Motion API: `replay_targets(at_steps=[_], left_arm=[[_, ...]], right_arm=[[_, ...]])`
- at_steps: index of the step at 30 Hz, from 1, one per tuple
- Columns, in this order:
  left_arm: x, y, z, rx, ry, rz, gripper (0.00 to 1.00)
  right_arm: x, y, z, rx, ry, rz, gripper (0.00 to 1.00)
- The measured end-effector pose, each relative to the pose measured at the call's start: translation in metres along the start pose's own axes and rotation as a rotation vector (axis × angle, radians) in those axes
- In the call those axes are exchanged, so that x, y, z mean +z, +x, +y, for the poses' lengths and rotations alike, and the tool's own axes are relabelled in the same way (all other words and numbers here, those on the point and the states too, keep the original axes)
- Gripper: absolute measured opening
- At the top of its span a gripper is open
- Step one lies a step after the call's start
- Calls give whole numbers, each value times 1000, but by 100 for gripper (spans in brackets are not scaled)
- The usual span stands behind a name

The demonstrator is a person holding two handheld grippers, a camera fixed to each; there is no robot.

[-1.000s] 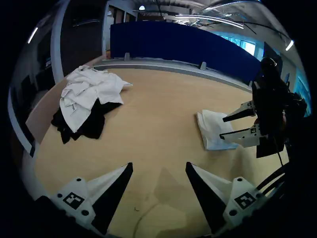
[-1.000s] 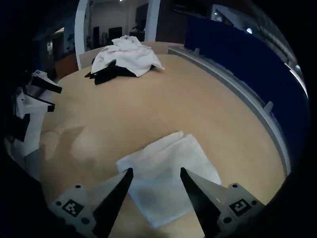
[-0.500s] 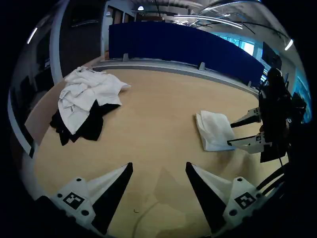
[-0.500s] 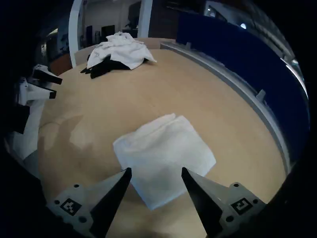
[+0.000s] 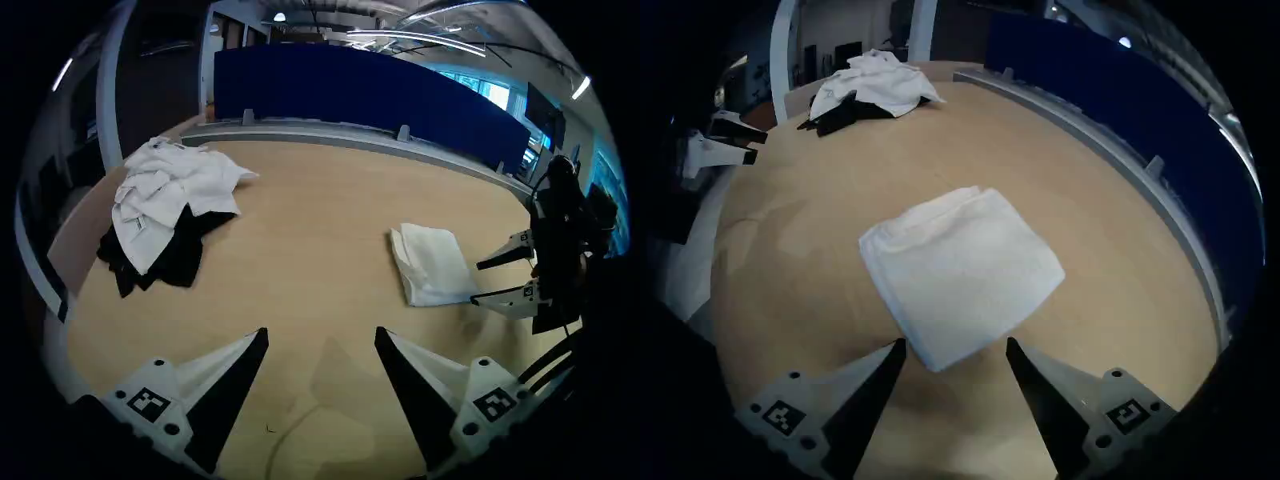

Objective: Fold towel

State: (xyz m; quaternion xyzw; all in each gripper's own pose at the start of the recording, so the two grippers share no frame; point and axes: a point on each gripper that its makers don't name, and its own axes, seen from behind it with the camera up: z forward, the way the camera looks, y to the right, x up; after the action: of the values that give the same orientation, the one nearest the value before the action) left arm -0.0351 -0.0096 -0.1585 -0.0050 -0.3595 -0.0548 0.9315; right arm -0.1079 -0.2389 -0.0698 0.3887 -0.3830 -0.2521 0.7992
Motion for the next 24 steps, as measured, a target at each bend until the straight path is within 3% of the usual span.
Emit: replay_targets(at_steps=[4, 10, 24], left_arm=[[0, 1, 0, 0, -2, 0, 99], [0, 1, -1, -1, 1, 1, 99], [2, 0, 1, 0, 1, 0, 99]], right_arm=[[2, -3, -1, 2, 3, -5, 92], [5, -9, -6, 14, 23, -18, 75], [6, -20, -11, 46, 35, -34, 24]])
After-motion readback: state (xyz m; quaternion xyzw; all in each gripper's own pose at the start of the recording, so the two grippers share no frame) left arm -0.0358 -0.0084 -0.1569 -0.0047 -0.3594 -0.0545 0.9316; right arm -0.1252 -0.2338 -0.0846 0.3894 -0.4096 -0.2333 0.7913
